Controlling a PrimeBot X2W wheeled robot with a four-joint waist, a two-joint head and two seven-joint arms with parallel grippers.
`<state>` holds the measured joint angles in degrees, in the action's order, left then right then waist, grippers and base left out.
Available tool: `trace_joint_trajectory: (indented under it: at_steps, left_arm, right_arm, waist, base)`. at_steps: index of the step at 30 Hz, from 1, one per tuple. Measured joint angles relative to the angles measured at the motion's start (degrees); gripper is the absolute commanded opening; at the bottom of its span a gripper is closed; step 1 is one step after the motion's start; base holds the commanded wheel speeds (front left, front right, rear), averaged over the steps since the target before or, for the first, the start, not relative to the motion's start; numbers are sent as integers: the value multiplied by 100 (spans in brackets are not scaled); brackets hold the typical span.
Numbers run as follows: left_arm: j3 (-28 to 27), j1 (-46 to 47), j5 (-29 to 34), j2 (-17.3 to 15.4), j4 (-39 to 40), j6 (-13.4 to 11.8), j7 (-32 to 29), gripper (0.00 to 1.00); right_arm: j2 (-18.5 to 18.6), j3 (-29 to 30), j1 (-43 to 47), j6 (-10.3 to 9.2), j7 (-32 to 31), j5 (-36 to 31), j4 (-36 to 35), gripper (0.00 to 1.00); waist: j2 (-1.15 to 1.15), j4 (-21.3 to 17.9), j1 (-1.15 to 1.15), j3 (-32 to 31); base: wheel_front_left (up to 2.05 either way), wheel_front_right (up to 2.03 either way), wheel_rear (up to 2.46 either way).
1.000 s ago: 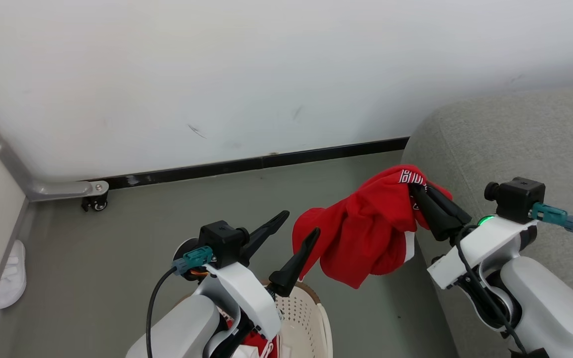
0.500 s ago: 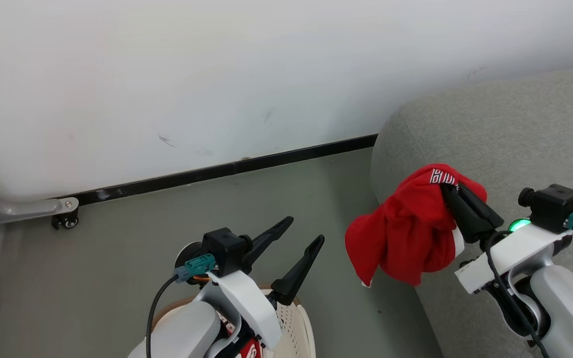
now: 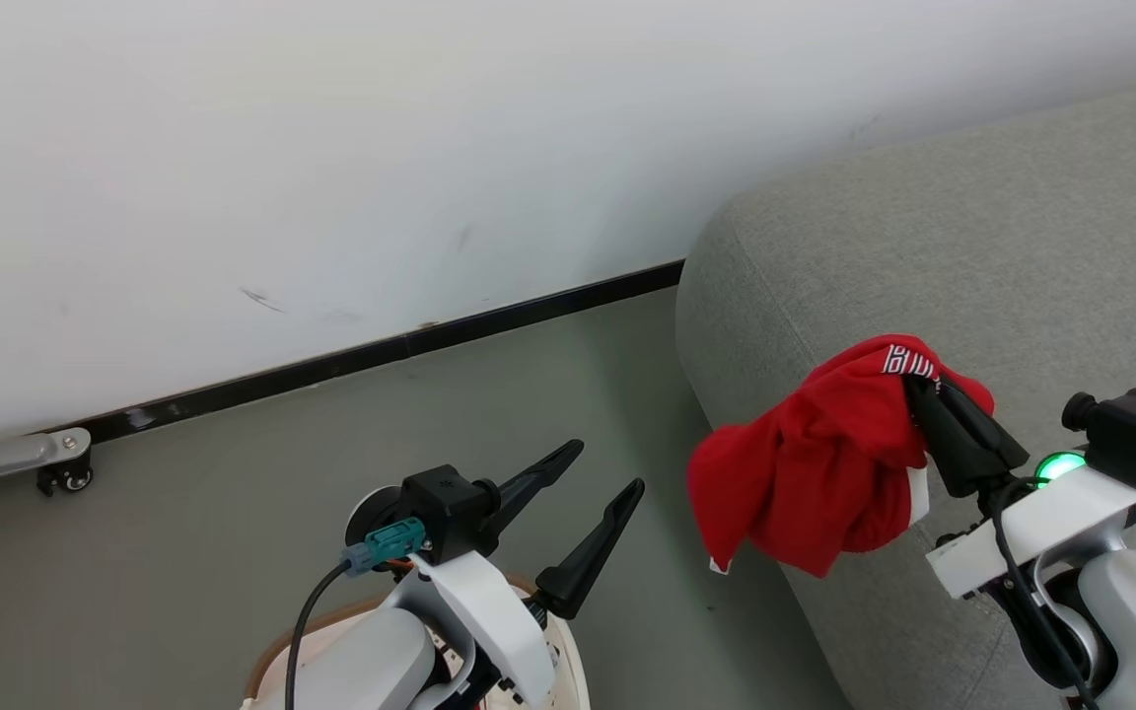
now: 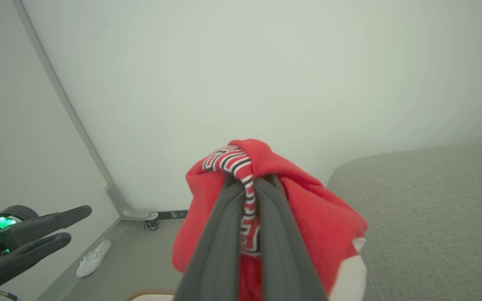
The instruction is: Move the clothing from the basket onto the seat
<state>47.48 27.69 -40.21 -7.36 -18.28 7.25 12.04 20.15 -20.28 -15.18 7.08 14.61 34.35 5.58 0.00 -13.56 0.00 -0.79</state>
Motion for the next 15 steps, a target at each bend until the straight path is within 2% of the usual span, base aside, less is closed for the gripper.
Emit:
trace_joint_trajectory:
  at_steps: [15]
  left_arm:
    - [58,-7,0,-22,90,0,67,100]
  right_arm:
    - [11,237,210,0,0,-176,-344,0]
  waist:
    - [0,-475,0,85]
  base:
    - [0,0,0]
